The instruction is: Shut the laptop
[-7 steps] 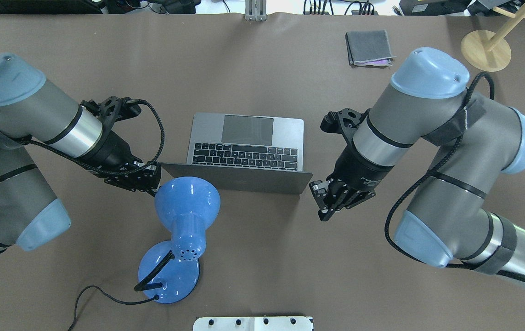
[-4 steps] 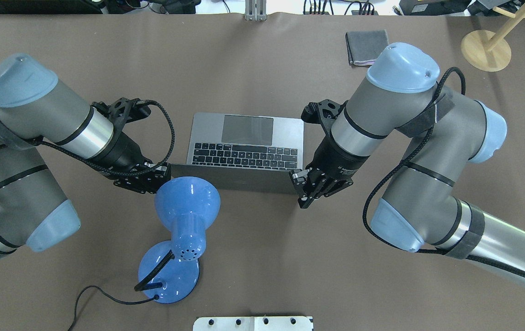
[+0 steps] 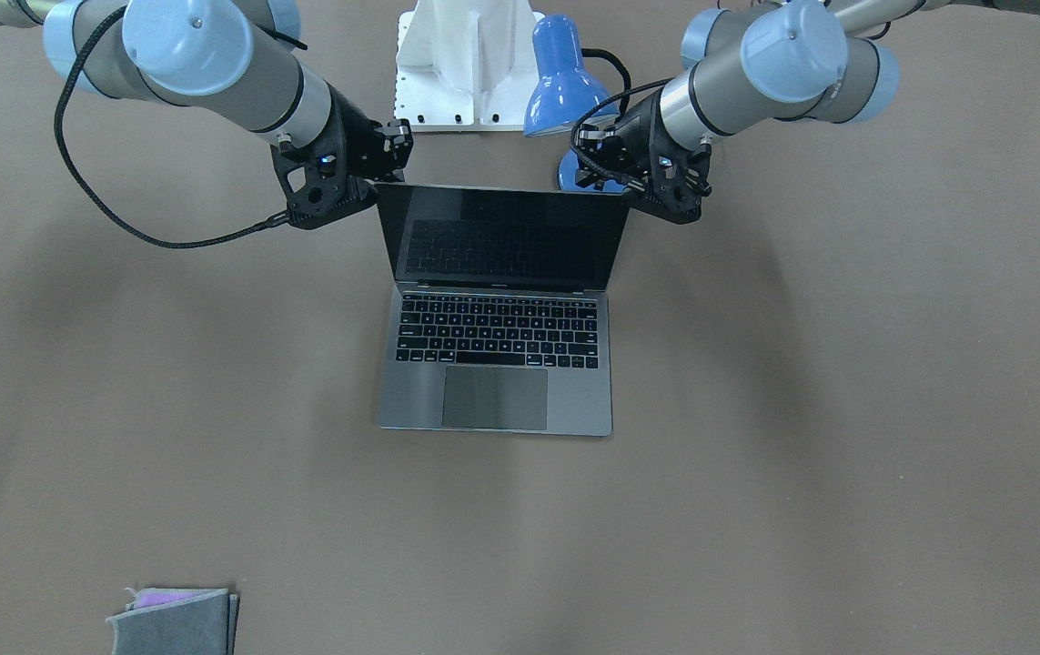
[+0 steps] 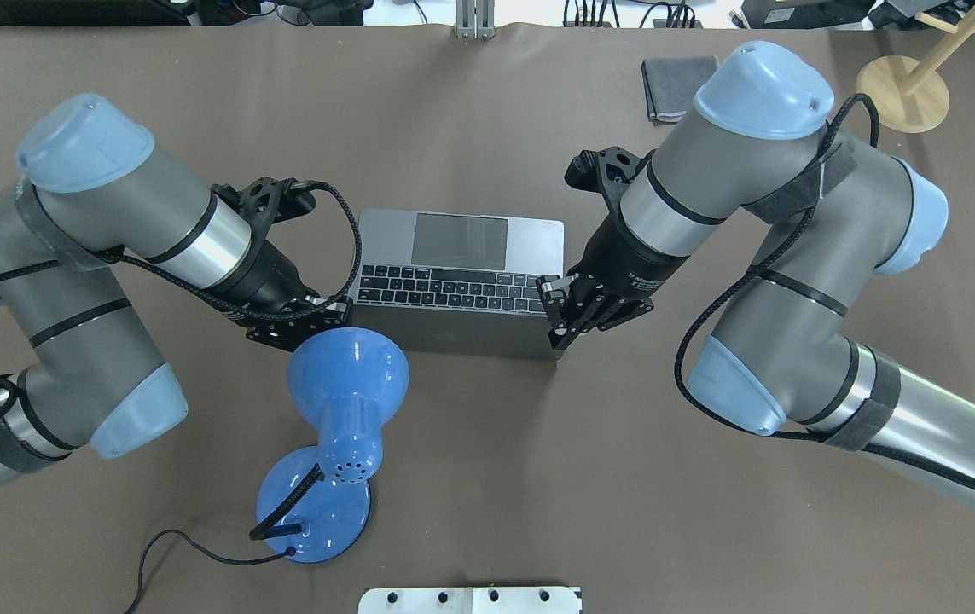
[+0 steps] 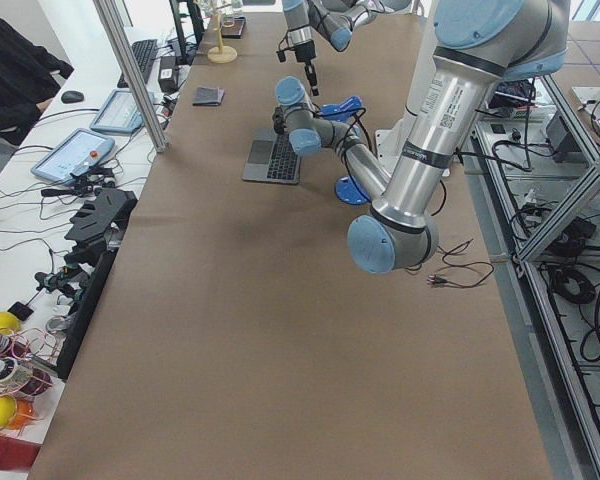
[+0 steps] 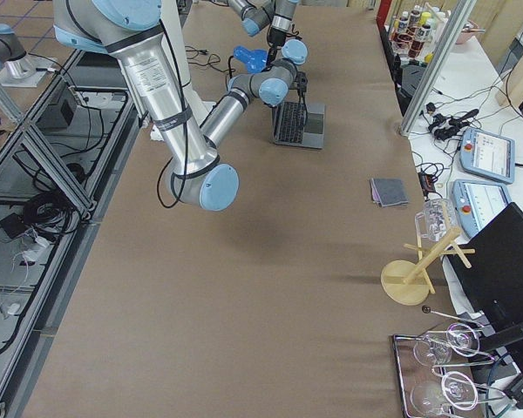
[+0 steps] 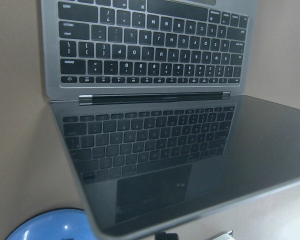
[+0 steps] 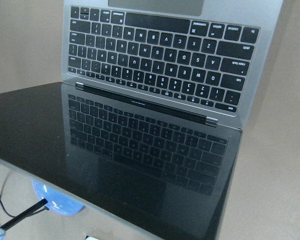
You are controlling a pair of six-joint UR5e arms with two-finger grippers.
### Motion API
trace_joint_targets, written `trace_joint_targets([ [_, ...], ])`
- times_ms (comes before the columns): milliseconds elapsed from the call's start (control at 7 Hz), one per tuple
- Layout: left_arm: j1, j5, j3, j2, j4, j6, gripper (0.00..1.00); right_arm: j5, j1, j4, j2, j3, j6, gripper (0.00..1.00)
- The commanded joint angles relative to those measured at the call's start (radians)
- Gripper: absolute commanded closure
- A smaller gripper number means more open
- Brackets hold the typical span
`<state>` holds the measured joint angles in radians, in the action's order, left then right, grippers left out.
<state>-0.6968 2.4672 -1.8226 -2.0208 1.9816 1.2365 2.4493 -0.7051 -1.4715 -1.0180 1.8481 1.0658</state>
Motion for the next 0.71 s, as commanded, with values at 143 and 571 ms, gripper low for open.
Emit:
trace_joint_targets([
  [143,-0.022,-0.011,0.037,-0.05,0.0,-0.005,1.0,-0.042,-0.013,0.0,0.033,-0.053,0.0,1.0],
  [571,-0.093,-0.036,0.135,-0.12,0.005,-0.025,1.0,-0.042,-0.051,-0.003,0.055,-0.078,-0.001,1.0],
])
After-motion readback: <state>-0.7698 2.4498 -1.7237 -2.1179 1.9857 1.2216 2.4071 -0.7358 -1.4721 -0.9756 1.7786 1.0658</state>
